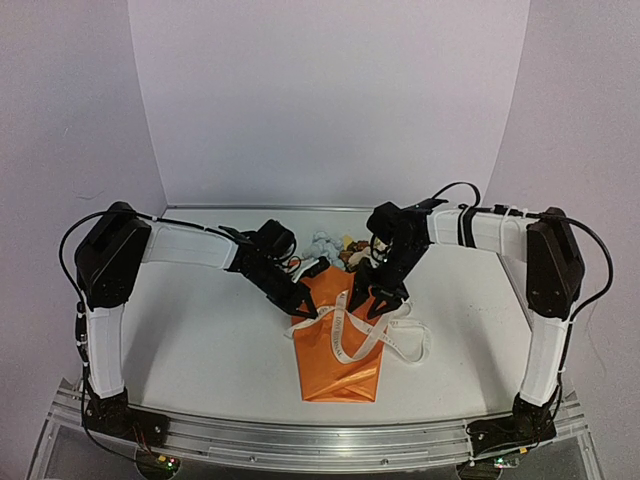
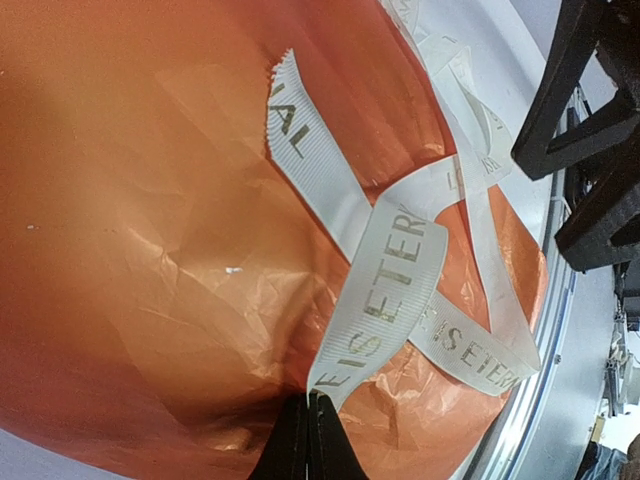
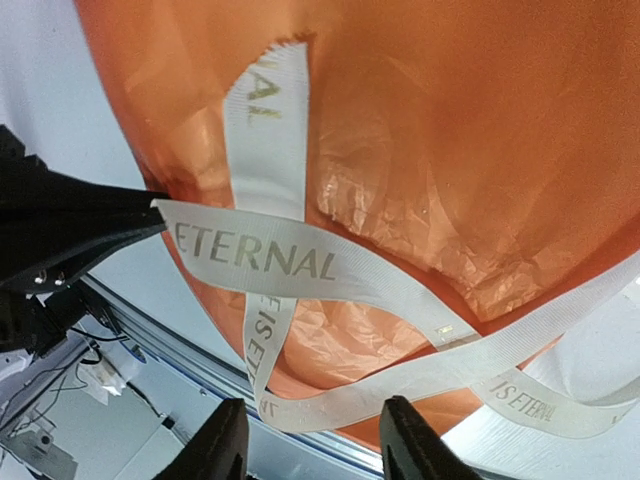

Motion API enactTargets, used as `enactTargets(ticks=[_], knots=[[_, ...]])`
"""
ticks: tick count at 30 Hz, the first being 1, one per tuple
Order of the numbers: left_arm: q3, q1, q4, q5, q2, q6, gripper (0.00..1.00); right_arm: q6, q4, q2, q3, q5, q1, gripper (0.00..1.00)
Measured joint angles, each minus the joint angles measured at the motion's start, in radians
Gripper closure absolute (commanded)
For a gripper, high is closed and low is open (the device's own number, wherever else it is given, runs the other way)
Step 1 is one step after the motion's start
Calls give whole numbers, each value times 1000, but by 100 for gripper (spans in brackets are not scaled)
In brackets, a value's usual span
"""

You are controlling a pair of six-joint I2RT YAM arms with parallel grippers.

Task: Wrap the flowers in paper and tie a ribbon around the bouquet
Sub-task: Cross the ribbon over the folded bouquet.

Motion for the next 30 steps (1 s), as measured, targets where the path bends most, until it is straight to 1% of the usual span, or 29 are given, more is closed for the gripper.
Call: enactTargets(ticks=[4, 6, 11, 14, 21, 30], knots=[[0, -1, -5, -11, 0, 0, 98, -4, -6, -1, 30, 49, 0, 45], [0, -2, -15, -17, 0, 0, 98, 0, -11, 16, 72, 77, 0, 45], [0, -5, -19, -26, 0, 1, 98, 22, 0, 85, 167, 136, 0, 45], [-3, -6, -17, -29, -3, 1, 98, 40, 0, 128, 191, 163, 0, 46], [-10, -7, -16, -35, -17, 1, 98, 82, 8, 200, 211, 196, 2, 46], [-10, -7, -17, -35, -17, 10, 98, 117, 44, 213, 218, 220, 11, 49]])
